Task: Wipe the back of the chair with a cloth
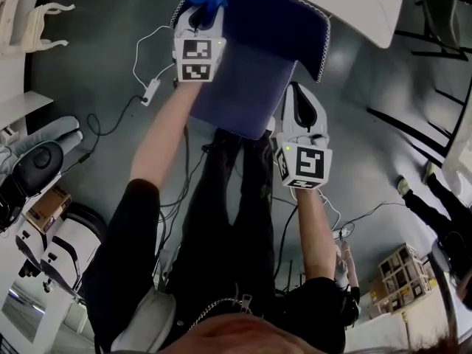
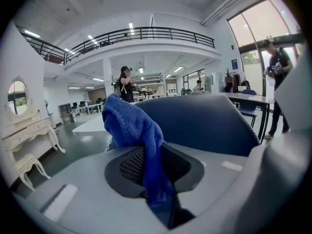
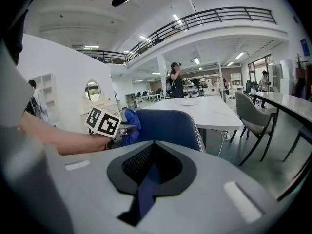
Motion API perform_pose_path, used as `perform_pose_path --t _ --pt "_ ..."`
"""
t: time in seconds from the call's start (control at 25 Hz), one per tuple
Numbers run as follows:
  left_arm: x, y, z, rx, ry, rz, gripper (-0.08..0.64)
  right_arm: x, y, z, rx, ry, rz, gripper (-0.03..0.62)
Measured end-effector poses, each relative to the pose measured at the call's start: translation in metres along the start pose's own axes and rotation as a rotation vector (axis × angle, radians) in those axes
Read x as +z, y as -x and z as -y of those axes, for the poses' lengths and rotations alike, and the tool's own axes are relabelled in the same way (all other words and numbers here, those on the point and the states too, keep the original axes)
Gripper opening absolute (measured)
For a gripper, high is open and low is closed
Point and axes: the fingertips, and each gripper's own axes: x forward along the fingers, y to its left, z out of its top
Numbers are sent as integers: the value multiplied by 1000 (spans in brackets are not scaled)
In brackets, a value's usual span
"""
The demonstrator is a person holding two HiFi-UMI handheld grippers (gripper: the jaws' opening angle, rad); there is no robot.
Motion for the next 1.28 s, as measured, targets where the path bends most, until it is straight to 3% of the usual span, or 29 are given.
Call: perform_pose_path --t 0.4,0.88,1.04,1.28 --pt "-1 -1 22 -9 90 17 84 -6 4 7 -22 -18 1 3" --pt "9 -8 100 -70 170 35 84 -16 23 22 -56 -48 10 3" --pt "9 -10 130 -108 150 33 84 -23 30 32 -69 -59 8 3" --pt "15 -11 193 -224 71 23 84 -26 43 45 -98 -71 11 3"
